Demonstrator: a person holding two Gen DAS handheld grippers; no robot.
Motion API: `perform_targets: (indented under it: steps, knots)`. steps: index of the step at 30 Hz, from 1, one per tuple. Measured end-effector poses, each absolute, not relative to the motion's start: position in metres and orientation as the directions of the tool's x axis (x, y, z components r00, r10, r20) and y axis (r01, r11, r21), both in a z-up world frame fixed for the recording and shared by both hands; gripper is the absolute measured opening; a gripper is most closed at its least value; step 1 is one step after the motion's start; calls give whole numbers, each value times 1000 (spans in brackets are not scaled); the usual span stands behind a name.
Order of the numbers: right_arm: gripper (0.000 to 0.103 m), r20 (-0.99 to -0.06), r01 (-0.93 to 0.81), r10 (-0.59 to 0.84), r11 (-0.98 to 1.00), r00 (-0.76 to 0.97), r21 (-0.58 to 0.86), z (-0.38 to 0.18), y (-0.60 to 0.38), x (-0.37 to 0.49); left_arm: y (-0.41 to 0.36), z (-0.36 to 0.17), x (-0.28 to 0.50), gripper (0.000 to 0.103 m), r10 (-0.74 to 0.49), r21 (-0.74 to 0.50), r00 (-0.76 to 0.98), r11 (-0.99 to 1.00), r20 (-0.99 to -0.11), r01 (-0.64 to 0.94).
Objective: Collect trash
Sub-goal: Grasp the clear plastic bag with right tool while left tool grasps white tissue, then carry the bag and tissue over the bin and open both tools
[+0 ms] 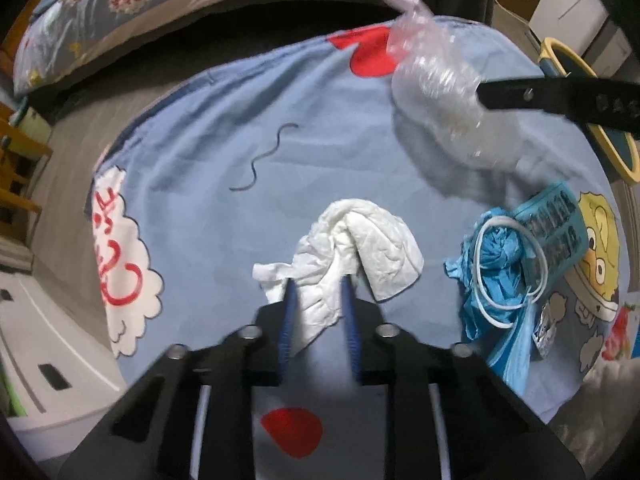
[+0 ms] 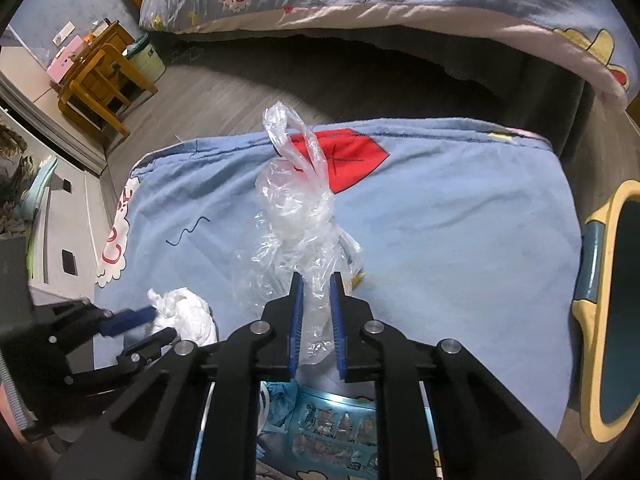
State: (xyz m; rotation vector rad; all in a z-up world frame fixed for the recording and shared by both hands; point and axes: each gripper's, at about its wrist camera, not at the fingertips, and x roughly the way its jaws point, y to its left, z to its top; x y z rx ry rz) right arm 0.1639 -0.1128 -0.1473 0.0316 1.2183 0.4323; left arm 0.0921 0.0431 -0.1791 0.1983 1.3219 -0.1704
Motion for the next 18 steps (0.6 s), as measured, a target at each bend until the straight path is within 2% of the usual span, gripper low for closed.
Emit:
perform_targets:
  steps: [1,4,18]
  knots:
    - [12,-899,-304,340,918,277,254,-146,-113,164,43,-178,93,11,-17,40,240,972,-971,230]
    - [12,-894,-304,344,918,287,256,-141,-115,163,42,-175,95,7,-24,37,263,974,-964,223]
    - [12,-857,-275,348,927,380,255,-101,-153,151,8,-110,93,5,-45,79,472,967,-880,240]
